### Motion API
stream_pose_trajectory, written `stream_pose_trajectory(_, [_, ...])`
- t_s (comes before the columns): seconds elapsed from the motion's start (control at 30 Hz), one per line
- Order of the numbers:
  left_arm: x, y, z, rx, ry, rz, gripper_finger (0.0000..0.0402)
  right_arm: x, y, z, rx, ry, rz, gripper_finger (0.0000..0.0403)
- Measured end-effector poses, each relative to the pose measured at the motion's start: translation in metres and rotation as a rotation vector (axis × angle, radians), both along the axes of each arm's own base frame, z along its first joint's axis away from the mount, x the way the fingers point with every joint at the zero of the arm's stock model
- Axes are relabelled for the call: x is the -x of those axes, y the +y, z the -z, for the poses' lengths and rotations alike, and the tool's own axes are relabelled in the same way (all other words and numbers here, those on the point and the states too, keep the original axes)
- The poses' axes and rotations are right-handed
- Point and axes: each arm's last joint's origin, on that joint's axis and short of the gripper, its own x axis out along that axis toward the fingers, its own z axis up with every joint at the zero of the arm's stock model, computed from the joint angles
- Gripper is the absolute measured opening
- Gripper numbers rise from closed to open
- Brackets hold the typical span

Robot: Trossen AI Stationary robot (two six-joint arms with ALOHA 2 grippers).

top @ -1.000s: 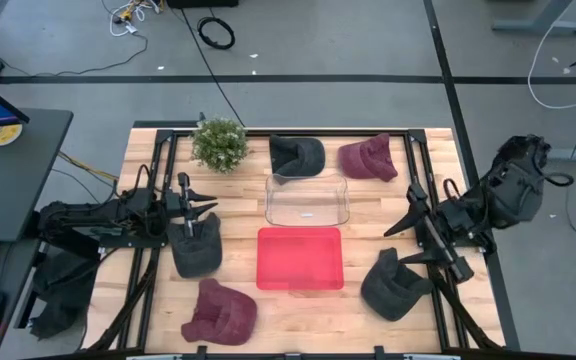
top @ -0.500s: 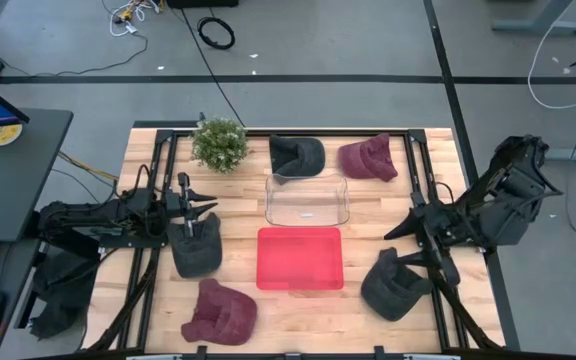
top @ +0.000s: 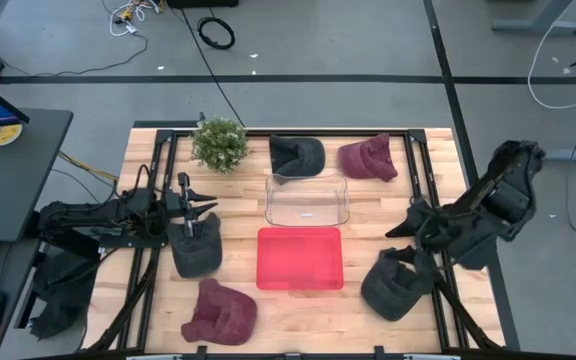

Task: Pick & Place hat
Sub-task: Put the bottom right black cap into the transparent bin

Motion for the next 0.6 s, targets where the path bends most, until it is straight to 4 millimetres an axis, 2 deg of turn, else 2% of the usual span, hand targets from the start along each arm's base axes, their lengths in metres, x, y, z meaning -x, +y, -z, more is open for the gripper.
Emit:
stream_pose_trajectory(0.3, [0.000, 0.000, 0.000, 0.000, 0.000, 0.000, 0.0067, -0.013, 0.015, 0.019, -0.007, 0.128, 0.089, 0.0252])
stream_pose_trajectory(0.6, [0.000, 0.000, 0.000, 0.000, -0.001, 0.000, 0.0067, -0.030, 0.039, 0.043, -0.008, 0.304, 0.061, 0.0252])
